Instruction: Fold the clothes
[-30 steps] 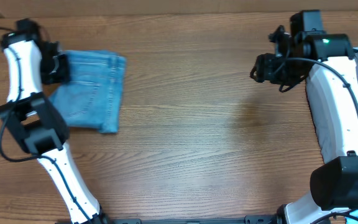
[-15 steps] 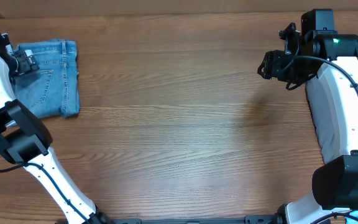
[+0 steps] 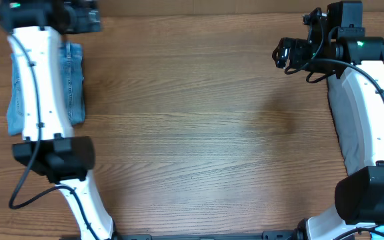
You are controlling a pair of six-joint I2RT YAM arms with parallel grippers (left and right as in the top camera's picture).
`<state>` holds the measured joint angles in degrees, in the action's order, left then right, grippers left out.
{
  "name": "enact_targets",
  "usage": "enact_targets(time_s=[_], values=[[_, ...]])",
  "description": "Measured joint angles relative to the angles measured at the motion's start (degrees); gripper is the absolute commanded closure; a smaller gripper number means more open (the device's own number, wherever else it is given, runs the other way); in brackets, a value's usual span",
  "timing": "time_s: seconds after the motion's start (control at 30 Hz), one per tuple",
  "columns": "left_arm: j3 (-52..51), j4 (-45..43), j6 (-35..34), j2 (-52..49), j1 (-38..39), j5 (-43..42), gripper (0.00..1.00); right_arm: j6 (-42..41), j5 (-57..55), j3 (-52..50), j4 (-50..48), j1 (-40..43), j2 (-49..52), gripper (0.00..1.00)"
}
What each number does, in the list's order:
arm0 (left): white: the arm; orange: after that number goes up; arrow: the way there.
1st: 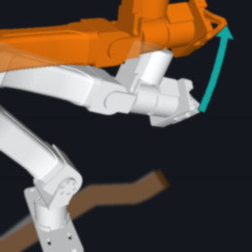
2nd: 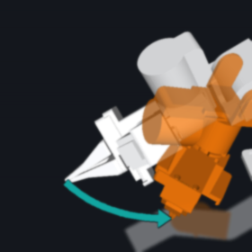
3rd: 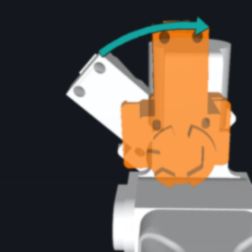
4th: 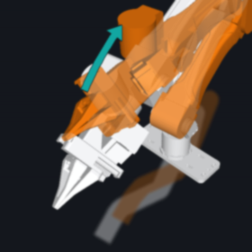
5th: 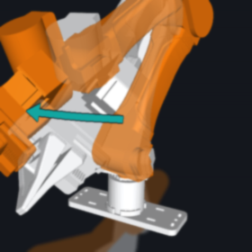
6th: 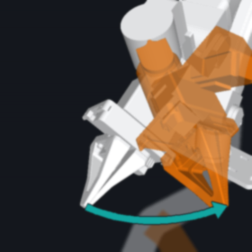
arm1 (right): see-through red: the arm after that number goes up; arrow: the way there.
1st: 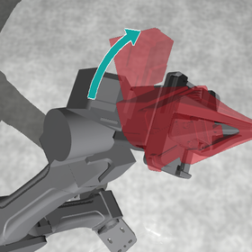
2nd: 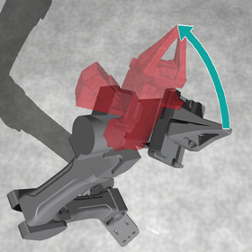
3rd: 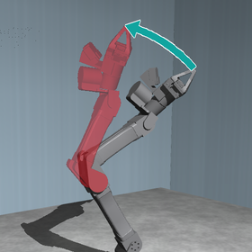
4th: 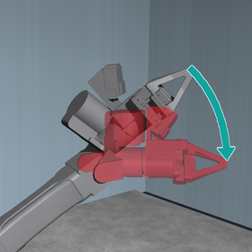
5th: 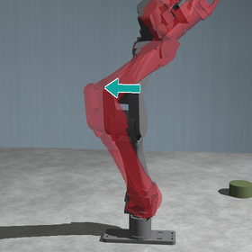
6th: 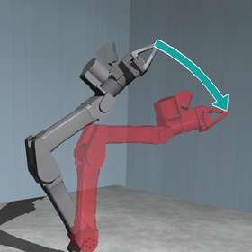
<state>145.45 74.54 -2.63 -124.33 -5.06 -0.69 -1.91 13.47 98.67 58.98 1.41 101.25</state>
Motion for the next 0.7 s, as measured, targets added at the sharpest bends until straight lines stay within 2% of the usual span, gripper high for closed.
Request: enact_targets(time_s=[0.1, 0.23, 0.37, 0.43, 0.53, 0.6, 0.7], values=[[0.2, 8.4, 0.0, 0.9, 6.2, 0.7, 0.0, 0.0, 0.0, 0.0, -0.2, 0.8, 0.0, 0.0], [0.2, 21.2, -0.2, 0.9, 6.8, 1.2, 0.0, 0.0, -0.4, 0.0, 5.0, 3.7, -0.1, 0.0], [-1.9, 21.8, -3.4, 4.5, 6.8, 1.2, 0.0, 0.0, -3.5, -0.8, 7.6, 4.1, -6.1, 0.0], [-8.3, 21.6, -5.7, 13.1, 6.9, 1.2, 0.0, 0.0, -4.1, -2.8, 7.7, 4.1, -14.1, 0.0], [-25.2, 21.4, -6.8, 29.3, 7.0, 2.4, 0.0, 0.0, -4.6, -12.0, 3.8, 4.1, -27.6, 0.0], [-37.2, 14.1, -6.8, 39.3, 7.0, 4.5, 0.0, 0.0, -4.8, -22.4, -3.0, 4.1, -37.7, 0.0], [-56.2, -2.1, -6.2, 55.1, 7.0, 5.9, 0.0, 0.0, -4.8, -37.6, -7.5, 4.1, -50.9, 0.0]])
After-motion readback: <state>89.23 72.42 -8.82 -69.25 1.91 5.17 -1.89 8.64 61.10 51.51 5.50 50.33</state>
